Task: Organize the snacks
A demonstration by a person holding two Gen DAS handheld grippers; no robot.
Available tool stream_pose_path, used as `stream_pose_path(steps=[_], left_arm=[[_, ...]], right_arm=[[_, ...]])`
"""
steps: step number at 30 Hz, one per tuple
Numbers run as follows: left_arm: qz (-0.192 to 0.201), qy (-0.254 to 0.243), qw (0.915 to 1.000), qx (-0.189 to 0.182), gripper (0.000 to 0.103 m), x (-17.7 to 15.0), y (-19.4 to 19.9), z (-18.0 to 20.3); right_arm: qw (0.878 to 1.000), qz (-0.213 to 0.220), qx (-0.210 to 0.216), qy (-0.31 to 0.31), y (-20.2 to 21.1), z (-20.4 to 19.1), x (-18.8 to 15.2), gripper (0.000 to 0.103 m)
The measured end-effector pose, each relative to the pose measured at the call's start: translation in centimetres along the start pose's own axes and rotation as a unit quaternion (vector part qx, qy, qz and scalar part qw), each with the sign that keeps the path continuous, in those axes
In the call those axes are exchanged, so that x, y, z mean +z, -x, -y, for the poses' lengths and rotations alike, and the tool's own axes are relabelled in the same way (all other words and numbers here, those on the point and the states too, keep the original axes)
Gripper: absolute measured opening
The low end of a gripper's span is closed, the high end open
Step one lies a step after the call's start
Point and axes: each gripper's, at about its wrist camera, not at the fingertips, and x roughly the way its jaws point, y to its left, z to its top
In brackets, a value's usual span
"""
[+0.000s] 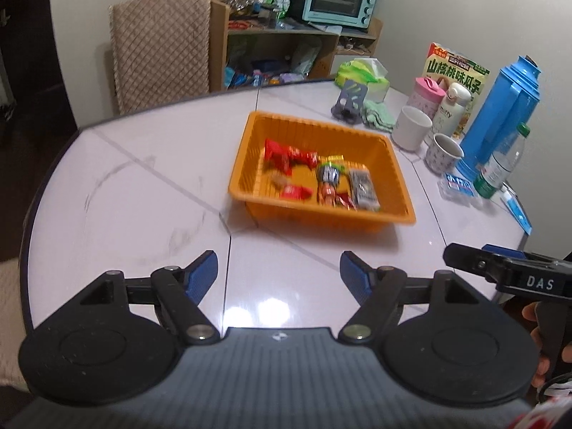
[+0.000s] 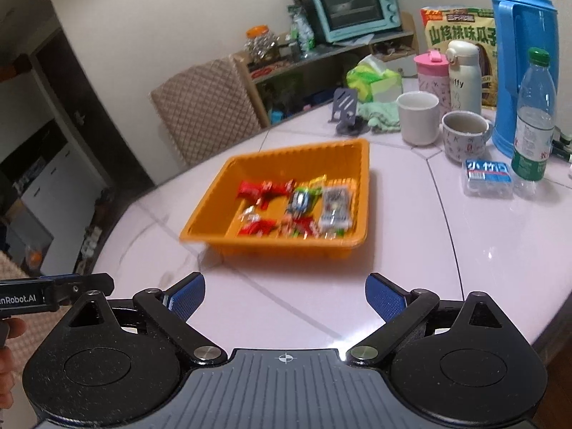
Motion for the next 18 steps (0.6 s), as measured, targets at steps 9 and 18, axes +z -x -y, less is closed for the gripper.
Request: stream_pose_path(steps=[9,18], left_arm=[[-0.010,0.022,0.9995,0.021,0.075,-5.1,4.3,0.6],[-0.023,0.027,0.9990,0.028,0.075,-9.0,5.8,2.0]], right_arm=[[0.998,-0.032,0.009,0.045,2.8,-2.1,-3.3,0.096],[0.996,-0.066,0.014,0.065,4.1,-2.4,-6.2,0.096]])
